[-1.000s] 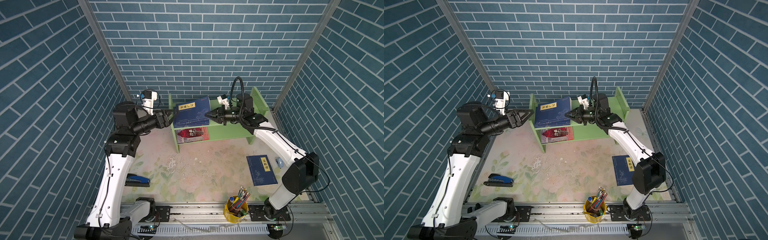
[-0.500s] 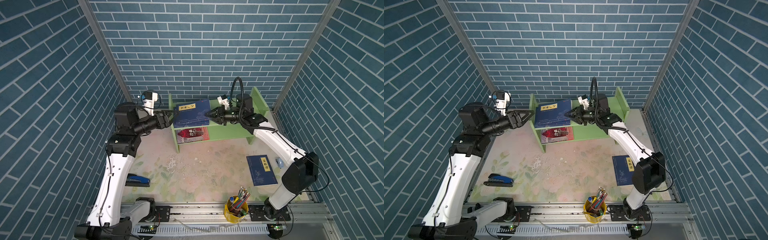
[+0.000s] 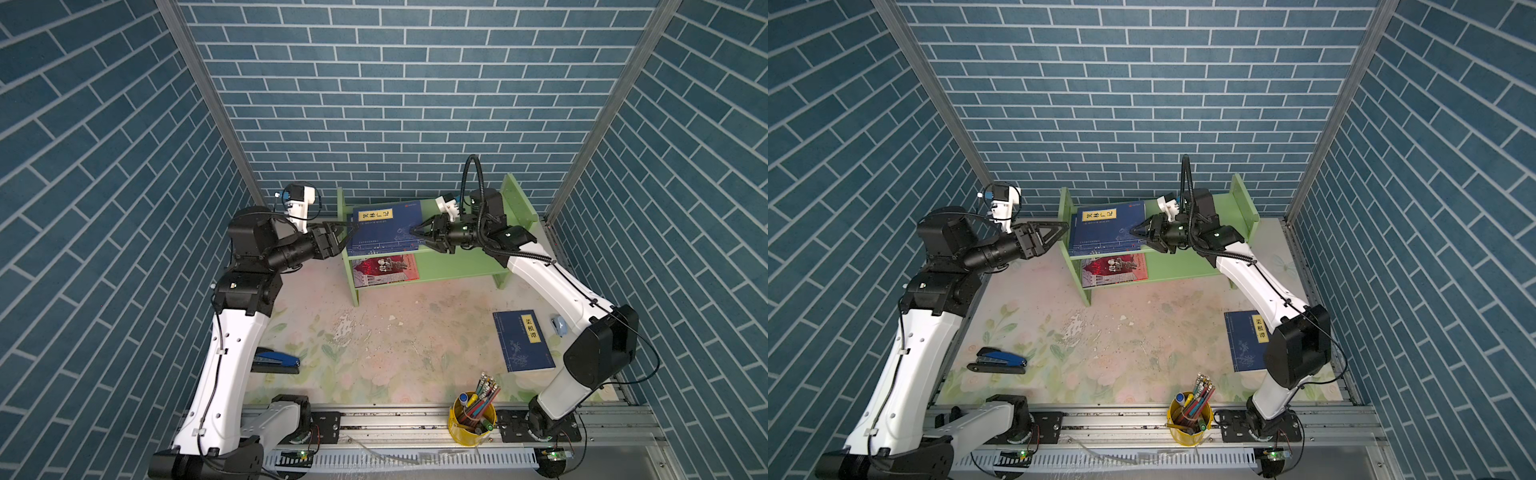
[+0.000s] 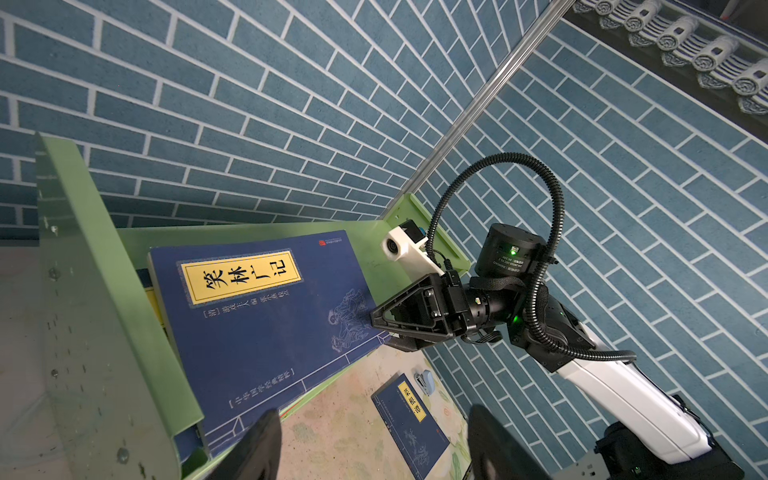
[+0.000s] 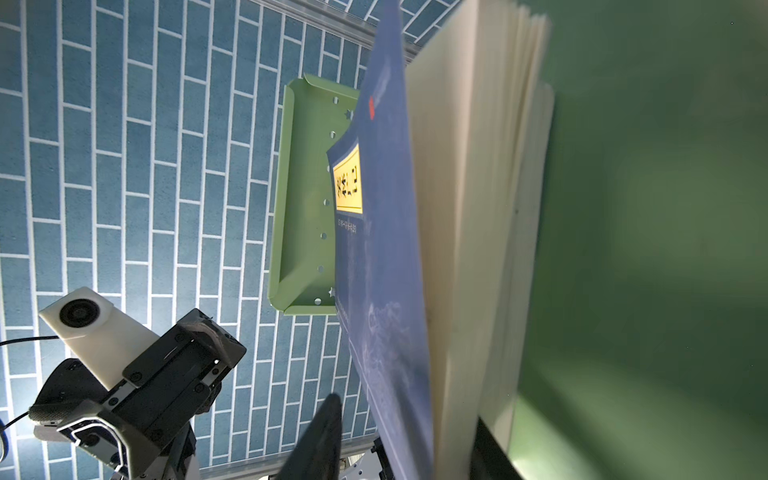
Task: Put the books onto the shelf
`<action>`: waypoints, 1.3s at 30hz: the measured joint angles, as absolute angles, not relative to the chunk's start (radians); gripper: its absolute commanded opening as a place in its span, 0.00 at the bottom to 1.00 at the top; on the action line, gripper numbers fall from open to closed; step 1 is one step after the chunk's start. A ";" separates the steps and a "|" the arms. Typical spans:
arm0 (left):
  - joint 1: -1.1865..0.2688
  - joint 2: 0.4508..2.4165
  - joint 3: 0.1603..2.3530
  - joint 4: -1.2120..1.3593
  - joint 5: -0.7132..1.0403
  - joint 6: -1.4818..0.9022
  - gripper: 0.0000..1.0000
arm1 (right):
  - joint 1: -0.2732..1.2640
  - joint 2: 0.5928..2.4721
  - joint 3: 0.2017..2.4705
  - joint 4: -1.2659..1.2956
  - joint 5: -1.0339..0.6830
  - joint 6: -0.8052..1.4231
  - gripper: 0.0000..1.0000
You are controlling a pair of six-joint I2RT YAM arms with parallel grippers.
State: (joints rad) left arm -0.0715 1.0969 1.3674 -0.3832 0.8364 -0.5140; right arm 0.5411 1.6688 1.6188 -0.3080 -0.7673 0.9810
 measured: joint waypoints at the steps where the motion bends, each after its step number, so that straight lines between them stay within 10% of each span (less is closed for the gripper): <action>1: -0.072 1.097 1.366 -0.383 0.836 -0.516 0.72 | 0.542 1.669 1.629 -0.330 -0.759 0.971 0.45; 39: -0.070 1.029 1.350 -0.739 0.593 0.173 0.73 | 0.556 1.728 1.885 -0.661 -0.520 0.723 0.44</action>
